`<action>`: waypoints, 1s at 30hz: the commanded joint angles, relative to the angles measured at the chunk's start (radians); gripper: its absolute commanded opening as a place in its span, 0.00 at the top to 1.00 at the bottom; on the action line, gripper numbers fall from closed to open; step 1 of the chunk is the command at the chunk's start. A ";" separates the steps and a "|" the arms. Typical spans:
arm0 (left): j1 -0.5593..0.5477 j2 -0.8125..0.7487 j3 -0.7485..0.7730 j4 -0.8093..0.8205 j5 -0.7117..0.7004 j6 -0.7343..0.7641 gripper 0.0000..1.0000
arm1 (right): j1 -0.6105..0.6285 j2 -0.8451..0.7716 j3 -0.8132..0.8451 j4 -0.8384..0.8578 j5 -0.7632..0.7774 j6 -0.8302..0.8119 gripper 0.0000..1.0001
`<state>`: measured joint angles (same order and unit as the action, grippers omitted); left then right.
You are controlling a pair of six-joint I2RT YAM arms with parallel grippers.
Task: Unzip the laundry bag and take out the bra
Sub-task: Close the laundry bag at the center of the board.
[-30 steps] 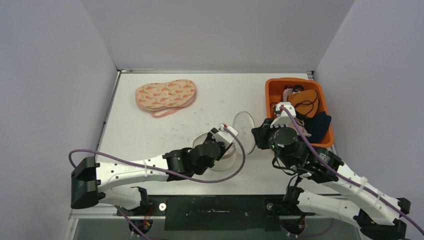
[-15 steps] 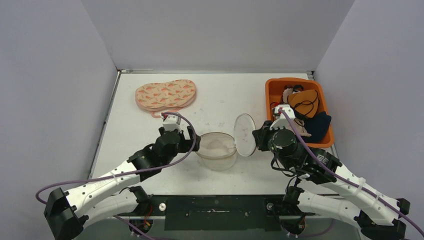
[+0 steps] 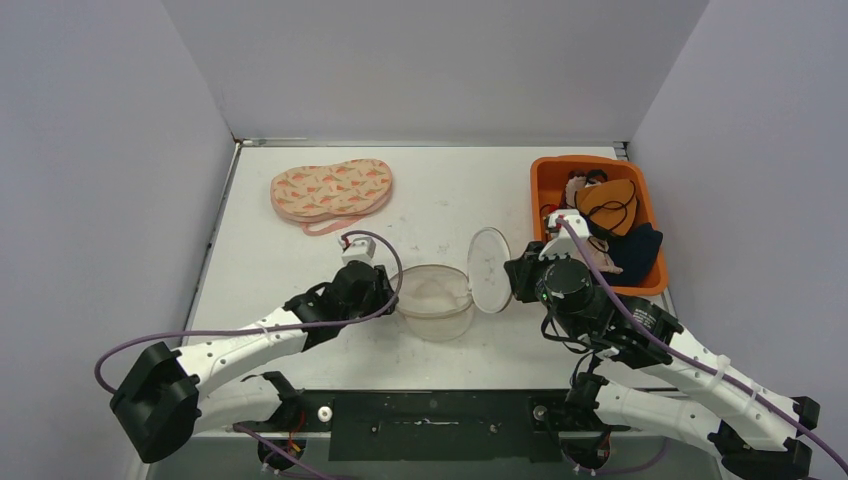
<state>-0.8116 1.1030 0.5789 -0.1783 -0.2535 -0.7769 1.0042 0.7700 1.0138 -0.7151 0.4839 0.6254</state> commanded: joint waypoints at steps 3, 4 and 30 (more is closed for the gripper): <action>0.006 -0.001 0.001 0.089 0.042 -0.007 0.87 | 0.008 -0.010 -0.014 0.034 0.029 -0.021 0.95; 0.006 -0.011 0.009 0.087 0.046 -0.004 0.96 | 0.009 -0.012 -0.014 0.041 0.031 -0.029 0.95; 0.008 -0.050 0.025 0.213 0.102 -0.020 1.00 | 0.008 0.112 0.002 0.110 0.108 -0.146 0.95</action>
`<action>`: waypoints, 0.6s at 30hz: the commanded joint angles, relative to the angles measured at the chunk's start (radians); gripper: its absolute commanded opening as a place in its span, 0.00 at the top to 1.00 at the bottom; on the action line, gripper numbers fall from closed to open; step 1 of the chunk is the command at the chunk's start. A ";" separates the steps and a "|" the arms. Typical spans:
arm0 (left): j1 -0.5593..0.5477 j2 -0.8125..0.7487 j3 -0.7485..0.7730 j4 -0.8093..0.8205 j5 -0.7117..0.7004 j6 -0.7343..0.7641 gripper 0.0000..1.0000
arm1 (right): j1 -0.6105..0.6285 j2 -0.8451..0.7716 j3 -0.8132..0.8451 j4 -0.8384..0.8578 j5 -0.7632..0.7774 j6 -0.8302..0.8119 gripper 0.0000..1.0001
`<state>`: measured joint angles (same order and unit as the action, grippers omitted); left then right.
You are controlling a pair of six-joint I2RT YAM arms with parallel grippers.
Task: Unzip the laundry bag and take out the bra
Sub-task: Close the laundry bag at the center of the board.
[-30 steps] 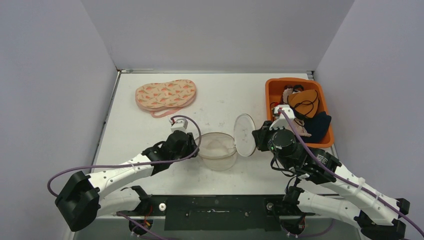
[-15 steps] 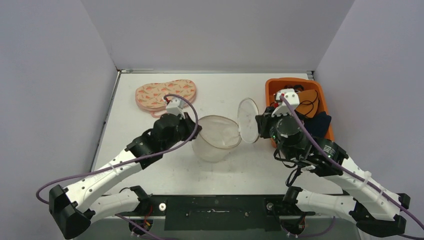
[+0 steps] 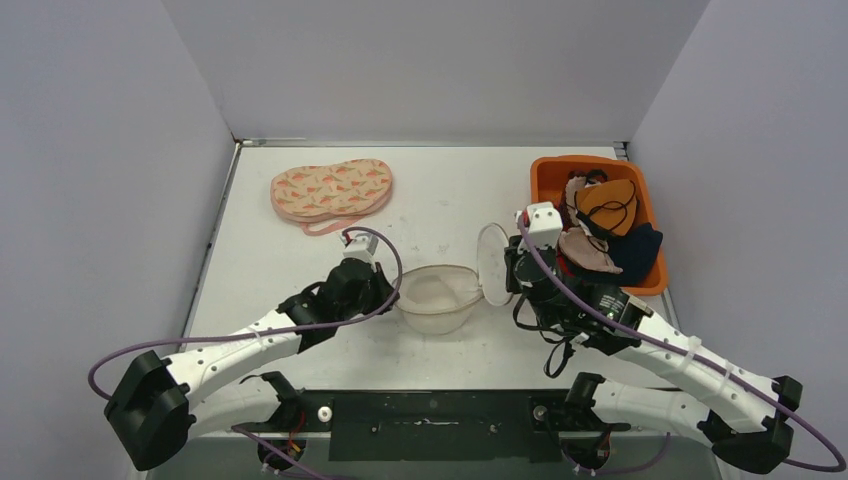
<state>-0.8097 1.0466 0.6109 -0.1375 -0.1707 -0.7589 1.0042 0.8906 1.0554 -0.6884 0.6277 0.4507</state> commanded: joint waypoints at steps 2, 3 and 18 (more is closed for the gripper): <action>0.007 0.020 -0.007 0.180 0.029 -0.037 1.00 | 0.009 0.002 -0.060 0.115 -0.077 0.035 0.95; 0.007 0.023 -0.005 0.180 0.033 -0.037 1.00 | 0.010 0.012 -0.066 0.127 -0.096 0.040 0.95; 0.009 -0.018 -0.031 0.145 0.050 -0.035 0.94 | 0.070 0.207 -0.102 0.425 -0.327 0.081 0.95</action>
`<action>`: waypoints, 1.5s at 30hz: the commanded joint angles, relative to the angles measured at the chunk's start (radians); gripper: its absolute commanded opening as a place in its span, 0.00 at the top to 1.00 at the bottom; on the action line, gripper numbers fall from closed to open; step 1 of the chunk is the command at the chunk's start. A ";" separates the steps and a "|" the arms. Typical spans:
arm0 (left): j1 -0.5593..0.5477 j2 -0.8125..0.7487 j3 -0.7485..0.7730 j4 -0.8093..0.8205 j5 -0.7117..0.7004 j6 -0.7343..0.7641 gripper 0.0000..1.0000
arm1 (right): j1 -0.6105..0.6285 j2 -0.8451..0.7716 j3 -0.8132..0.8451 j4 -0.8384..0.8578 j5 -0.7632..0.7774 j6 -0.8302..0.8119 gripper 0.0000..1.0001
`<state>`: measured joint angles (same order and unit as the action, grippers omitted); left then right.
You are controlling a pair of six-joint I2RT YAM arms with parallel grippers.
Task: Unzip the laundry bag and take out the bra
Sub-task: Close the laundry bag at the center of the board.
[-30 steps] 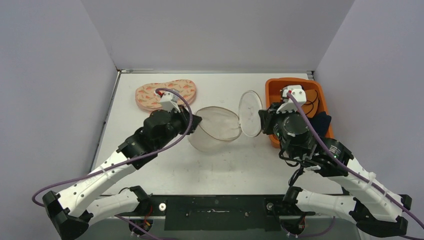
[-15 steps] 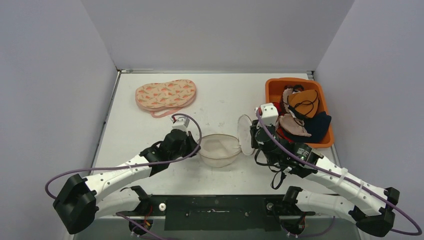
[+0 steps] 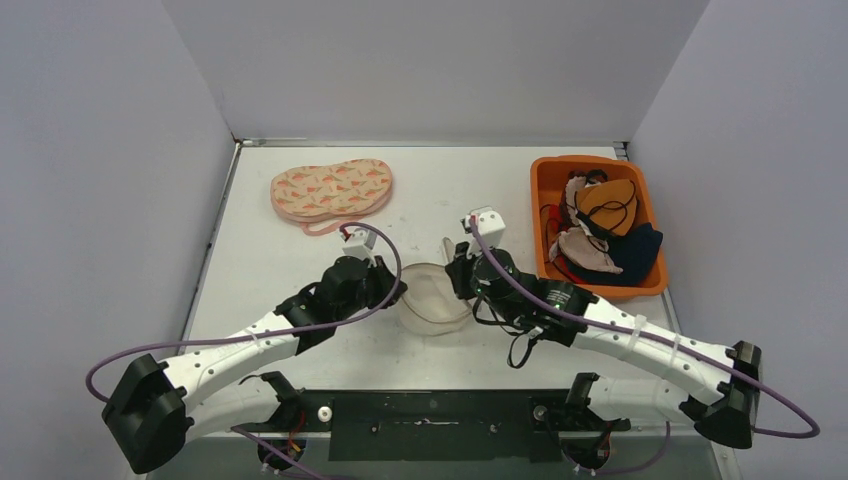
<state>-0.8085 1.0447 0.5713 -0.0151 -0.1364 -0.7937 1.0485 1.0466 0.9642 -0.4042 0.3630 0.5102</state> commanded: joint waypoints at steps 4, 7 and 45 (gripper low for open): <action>0.009 -0.053 0.000 -0.059 -0.009 0.008 0.63 | 0.051 0.118 -0.013 0.187 -0.062 0.026 0.95; 0.008 -0.116 -0.003 -0.136 -0.053 0.012 0.49 | 0.063 0.167 -0.012 0.221 -0.065 0.027 0.95; 0.013 -0.121 -0.272 0.210 0.001 -0.037 1.00 | 0.135 0.219 -0.131 0.544 0.028 0.084 0.95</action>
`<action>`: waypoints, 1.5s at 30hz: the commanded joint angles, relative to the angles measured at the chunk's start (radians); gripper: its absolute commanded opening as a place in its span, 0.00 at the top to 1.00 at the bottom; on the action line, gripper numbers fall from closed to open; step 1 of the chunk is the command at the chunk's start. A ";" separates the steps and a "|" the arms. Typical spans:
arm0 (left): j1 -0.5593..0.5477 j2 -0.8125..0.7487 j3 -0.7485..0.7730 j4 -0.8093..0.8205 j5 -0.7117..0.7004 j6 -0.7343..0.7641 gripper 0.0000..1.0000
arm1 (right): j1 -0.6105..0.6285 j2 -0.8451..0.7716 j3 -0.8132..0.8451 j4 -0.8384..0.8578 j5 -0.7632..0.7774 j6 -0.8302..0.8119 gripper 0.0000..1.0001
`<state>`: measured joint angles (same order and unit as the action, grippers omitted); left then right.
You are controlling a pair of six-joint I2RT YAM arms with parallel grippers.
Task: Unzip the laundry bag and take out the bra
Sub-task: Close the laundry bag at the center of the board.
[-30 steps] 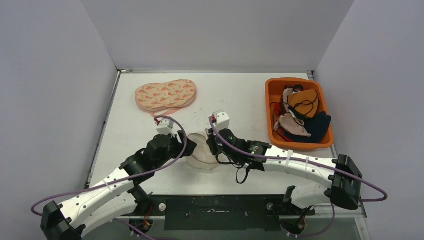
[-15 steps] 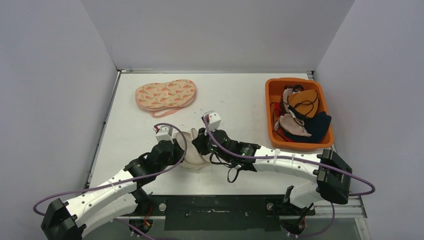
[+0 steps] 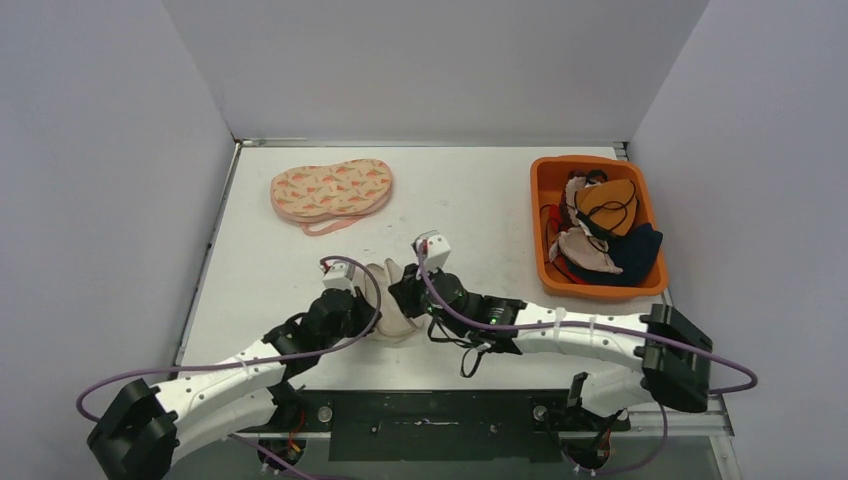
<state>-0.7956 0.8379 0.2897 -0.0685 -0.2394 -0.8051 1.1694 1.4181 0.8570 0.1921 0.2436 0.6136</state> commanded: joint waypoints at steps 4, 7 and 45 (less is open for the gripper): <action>-0.042 0.250 0.052 0.399 0.151 -0.054 1.00 | 0.024 -0.299 -0.052 -0.200 0.241 -0.028 0.95; -0.120 0.336 0.101 0.477 0.125 -0.057 1.00 | 0.033 -0.398 -0.049 -0.312 0.307 -0.035 0.95; -0.091 0.330 0.031 0.407 -0.066 -0.126 0.73 | 0.045 -0.302 0.017 -0.349 0.281 -0.120 0.95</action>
<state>-0.9154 1.0458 0.3145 0.2111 -0.3332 -0.9333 1.2125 1.0969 0.8303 -0.2249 0.5495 0.5053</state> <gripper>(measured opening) 0.315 0.056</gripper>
